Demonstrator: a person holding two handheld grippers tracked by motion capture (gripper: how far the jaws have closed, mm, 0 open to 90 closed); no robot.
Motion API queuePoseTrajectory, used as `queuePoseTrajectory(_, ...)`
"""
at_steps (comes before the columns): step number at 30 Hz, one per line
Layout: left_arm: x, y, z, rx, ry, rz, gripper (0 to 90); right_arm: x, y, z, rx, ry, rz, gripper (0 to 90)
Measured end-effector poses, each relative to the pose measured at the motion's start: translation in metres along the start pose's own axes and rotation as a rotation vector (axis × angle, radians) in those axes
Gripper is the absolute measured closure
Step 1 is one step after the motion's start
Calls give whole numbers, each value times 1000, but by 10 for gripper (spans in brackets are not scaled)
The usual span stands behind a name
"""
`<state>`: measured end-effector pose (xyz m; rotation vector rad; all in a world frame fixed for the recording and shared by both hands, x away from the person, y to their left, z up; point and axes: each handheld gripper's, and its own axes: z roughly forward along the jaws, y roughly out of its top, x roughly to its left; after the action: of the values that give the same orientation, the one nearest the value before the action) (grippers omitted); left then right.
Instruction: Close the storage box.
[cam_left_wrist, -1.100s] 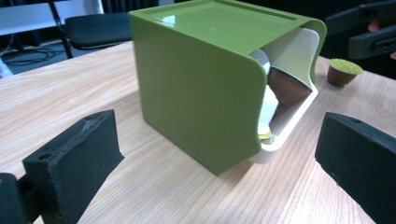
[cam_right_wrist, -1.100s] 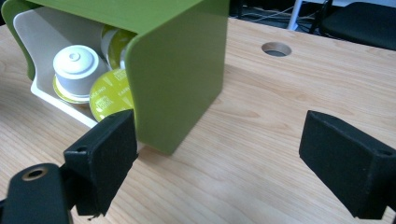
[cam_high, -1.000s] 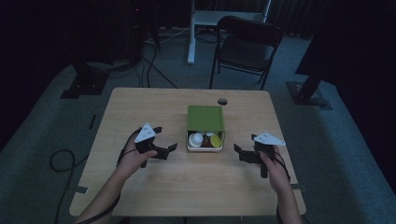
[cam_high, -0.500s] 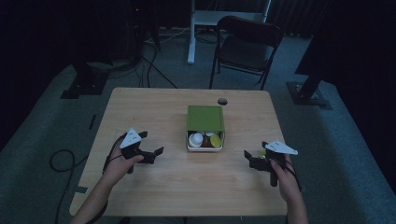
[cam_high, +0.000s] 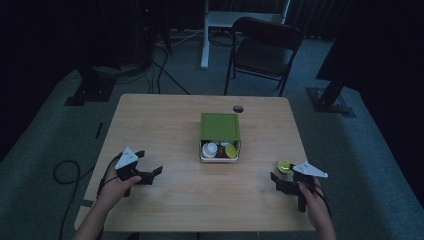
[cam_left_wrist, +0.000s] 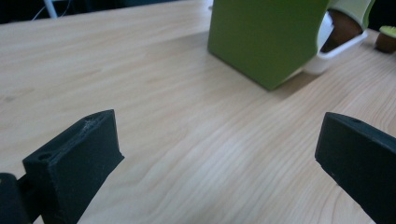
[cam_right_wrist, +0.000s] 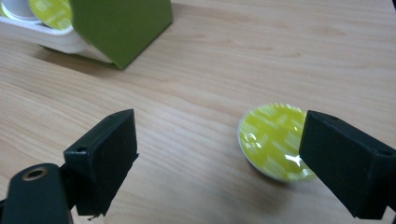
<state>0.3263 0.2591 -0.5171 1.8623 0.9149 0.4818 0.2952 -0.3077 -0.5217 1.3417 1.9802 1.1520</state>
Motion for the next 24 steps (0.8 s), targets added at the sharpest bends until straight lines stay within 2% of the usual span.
queuePoseTrajectory(13,13,-26,-21,82,41,-46,0,-9,-24,-10,64,-32,21,110)
queuePoseTrajectory(16,13,-31,-24,100,36,-52,0,-11,-27,-12,76,-37,33,110)
queuePoseTrajectory(21,15,-40,-29,149,48,-68,0,-15,-32,-16,93,-48,44,110)
queuePoseTrajectory(24,17,-43,-33,177,69,-72,0,-17,-35,-17,101,-59,51,110)
